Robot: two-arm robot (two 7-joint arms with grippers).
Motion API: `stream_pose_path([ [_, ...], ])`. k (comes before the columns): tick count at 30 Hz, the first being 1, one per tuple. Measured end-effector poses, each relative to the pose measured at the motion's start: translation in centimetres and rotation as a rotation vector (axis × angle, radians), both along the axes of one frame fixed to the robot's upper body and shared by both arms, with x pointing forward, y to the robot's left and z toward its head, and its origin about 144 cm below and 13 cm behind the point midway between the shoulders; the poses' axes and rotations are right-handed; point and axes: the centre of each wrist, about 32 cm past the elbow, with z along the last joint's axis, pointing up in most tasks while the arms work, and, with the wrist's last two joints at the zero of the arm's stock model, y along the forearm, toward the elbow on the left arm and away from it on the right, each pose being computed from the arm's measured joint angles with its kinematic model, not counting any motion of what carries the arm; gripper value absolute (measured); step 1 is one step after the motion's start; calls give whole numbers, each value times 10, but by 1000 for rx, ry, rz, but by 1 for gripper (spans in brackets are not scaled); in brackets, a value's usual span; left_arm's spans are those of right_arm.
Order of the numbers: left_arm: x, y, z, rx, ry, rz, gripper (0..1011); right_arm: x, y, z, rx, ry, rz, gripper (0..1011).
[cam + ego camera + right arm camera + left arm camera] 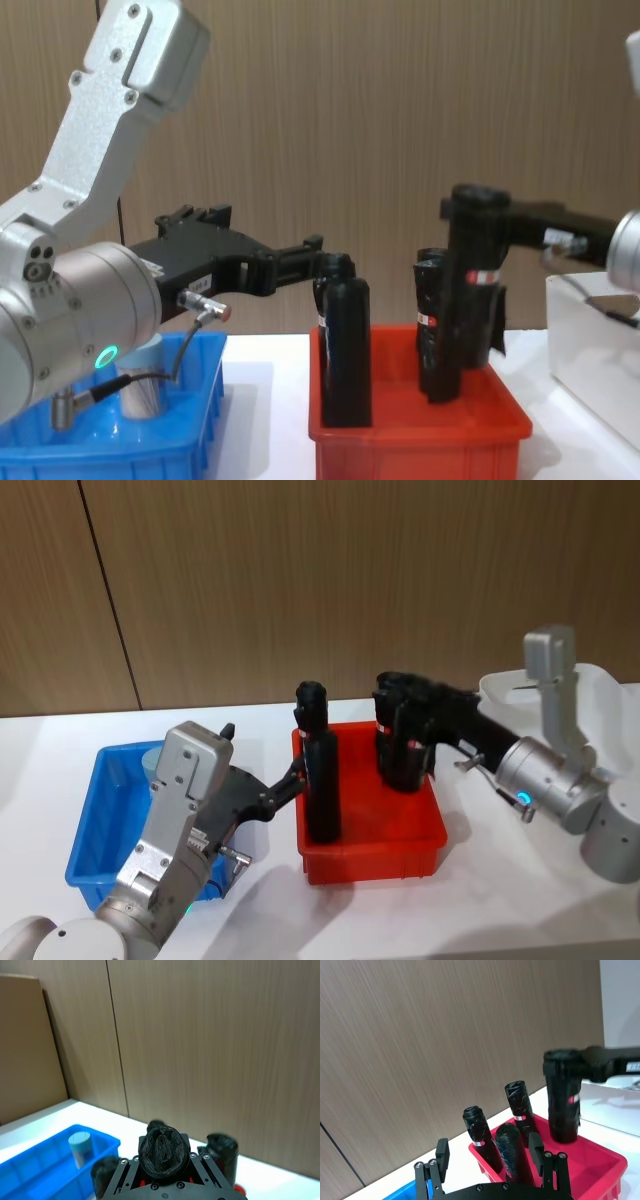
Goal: Pick the cotton swabs from the blue box and place them into the white box.
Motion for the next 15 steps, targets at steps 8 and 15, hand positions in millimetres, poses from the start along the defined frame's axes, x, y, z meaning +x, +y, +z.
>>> stream_pose_path([
  [8, 0, 0, 0, 0, 0, 0, 1004, -17, -11, 28, -4, -77, -68, 339],
  [15, 0, 0, 0, 0, 0, 0, 1004, -31, -24, 46, -23, -128, -152, 340],
])
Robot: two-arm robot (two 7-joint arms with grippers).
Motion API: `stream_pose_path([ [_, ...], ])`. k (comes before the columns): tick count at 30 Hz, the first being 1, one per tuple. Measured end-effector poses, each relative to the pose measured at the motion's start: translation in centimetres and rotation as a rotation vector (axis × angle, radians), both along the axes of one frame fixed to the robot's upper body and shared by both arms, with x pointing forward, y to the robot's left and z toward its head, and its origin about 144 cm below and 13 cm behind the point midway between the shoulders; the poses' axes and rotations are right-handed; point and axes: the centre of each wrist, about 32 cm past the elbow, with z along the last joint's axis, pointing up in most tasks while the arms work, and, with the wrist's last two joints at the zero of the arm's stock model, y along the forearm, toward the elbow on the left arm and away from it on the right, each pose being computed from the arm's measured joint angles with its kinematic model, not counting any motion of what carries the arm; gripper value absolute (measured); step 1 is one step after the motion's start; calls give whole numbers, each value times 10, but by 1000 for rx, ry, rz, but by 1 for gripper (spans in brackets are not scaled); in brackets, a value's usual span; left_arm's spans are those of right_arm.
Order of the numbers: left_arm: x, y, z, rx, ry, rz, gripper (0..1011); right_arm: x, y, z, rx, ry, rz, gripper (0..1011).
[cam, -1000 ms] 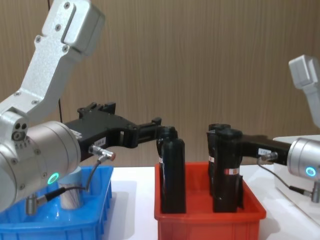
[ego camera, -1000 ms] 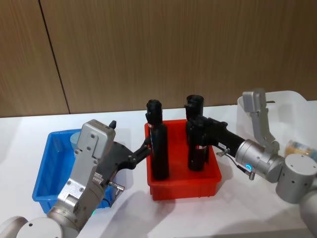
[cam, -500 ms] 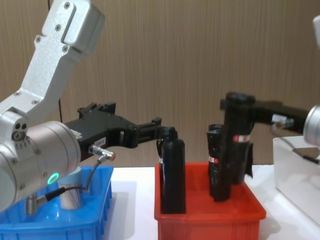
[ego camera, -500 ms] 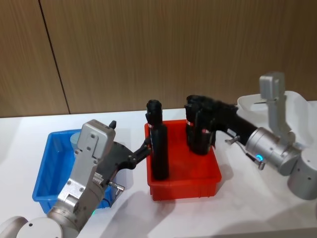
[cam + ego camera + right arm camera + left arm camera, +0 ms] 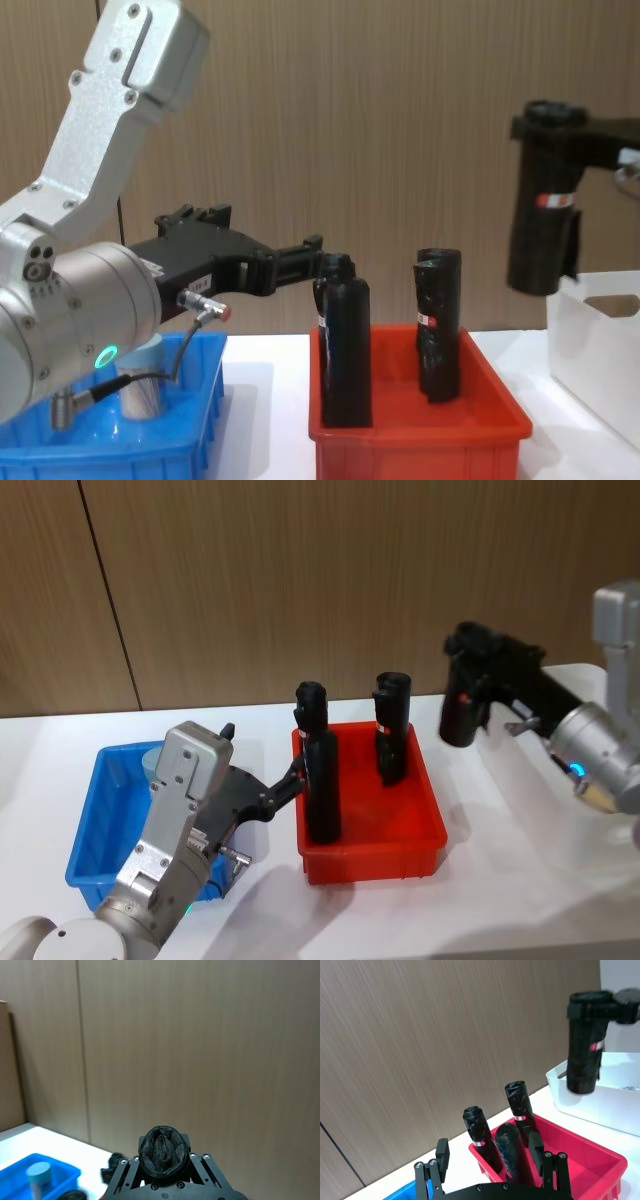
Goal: Pick the cotton swabs from the blue box and place them into the white box.
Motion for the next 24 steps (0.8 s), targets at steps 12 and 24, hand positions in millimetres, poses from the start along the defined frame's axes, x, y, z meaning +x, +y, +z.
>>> stream_pose_path([
  [12, 0, 0, 0, 0, 0, 0, 1004, -18, -29, 19, -35, -46, -178, 339],
  [24, 0, 0, 0, 0, 0, 0, 1004, -21, -56, 17, -76, -21, -322, 462],
])
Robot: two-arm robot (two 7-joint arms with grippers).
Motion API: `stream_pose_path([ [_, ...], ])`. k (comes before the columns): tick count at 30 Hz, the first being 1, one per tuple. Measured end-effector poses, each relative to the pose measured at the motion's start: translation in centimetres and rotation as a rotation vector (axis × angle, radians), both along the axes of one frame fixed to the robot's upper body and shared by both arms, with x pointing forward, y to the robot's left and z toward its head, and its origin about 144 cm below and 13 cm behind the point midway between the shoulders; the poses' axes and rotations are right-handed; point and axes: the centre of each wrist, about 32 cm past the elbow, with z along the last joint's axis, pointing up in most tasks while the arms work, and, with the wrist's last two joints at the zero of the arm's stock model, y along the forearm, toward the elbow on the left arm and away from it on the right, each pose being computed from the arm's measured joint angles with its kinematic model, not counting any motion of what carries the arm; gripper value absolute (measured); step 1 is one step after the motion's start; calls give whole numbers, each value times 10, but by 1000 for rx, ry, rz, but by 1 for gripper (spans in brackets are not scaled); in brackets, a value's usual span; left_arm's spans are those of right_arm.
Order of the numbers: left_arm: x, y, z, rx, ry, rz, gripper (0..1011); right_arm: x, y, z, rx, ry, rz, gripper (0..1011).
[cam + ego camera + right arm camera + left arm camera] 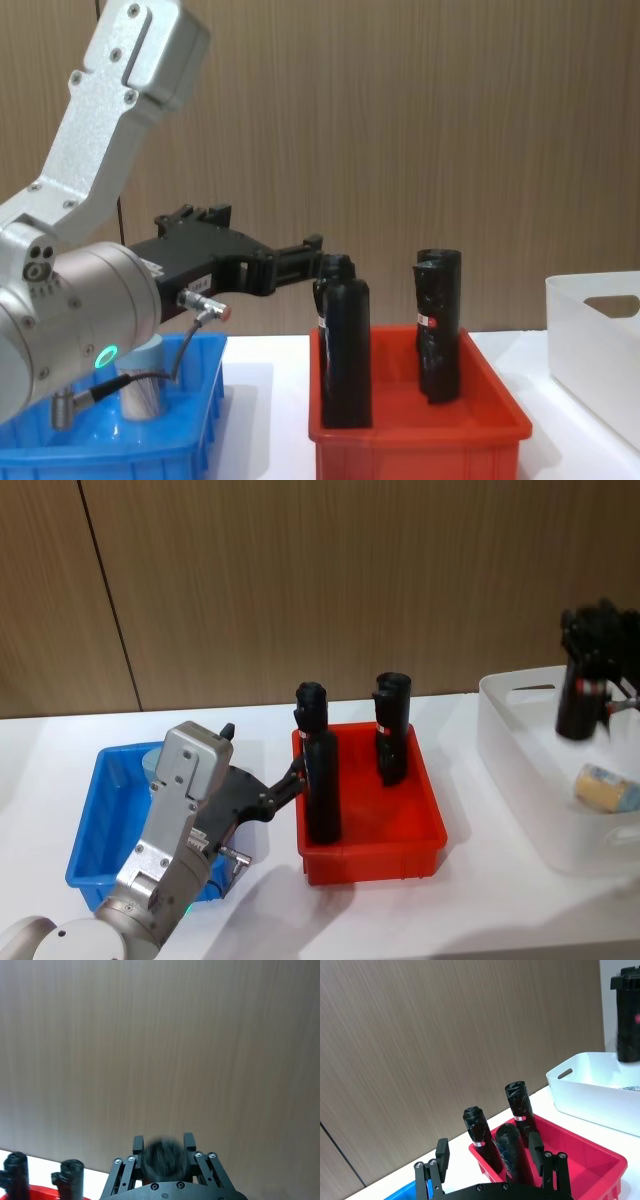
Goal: Pick the cotton swabs from the blue box and place them into the white box.
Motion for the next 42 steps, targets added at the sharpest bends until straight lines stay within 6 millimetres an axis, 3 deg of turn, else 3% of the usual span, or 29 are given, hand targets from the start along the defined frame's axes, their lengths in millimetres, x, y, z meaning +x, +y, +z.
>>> stream_pose_path([
  [18, 0, 0, 0, 0, 0, 0, 1004, 2, -17, -7, -12, 19, -63, 991],
  [42, 0, 0, 0, 0, 0, 0, 1004, 0, -21, -9, -12, 14, -69, 1001],
])
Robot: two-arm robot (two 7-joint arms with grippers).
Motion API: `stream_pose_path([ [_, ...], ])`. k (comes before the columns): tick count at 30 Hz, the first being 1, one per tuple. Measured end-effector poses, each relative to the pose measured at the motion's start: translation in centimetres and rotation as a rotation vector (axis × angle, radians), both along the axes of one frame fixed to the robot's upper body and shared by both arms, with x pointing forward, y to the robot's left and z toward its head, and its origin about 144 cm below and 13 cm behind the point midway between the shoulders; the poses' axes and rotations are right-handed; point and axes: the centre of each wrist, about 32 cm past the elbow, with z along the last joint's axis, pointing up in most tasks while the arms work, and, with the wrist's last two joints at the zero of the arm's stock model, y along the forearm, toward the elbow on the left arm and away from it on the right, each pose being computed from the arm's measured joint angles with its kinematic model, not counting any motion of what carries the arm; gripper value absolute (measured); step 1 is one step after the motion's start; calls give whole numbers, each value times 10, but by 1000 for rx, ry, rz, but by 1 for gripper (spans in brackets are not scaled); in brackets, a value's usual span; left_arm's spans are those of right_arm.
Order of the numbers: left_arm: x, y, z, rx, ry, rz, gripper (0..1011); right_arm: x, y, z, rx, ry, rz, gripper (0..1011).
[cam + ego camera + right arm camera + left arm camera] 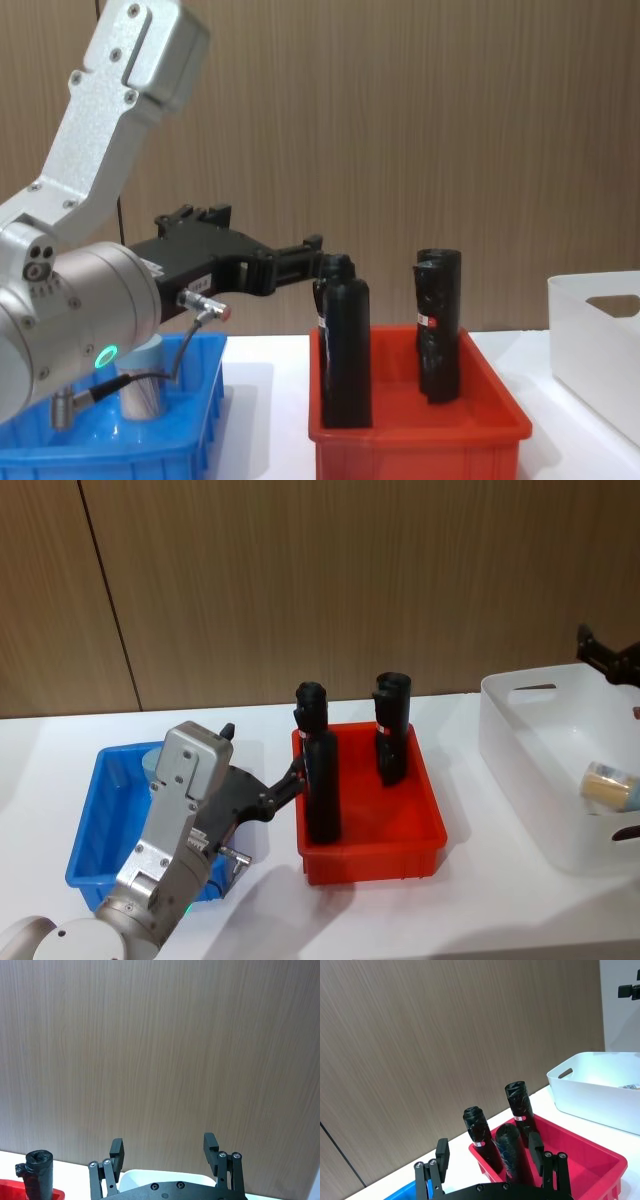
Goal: Pick the cotton swabs from the blue box and place them into the white box.
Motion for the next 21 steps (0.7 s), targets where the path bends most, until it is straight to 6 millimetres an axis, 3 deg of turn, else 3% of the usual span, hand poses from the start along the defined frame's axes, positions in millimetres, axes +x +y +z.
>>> stream_pose_path([
  [21, 0, 0, 0, 0, 0, 0, 1004, 0, -1, 0, 1, -1, 0, 1001],
])
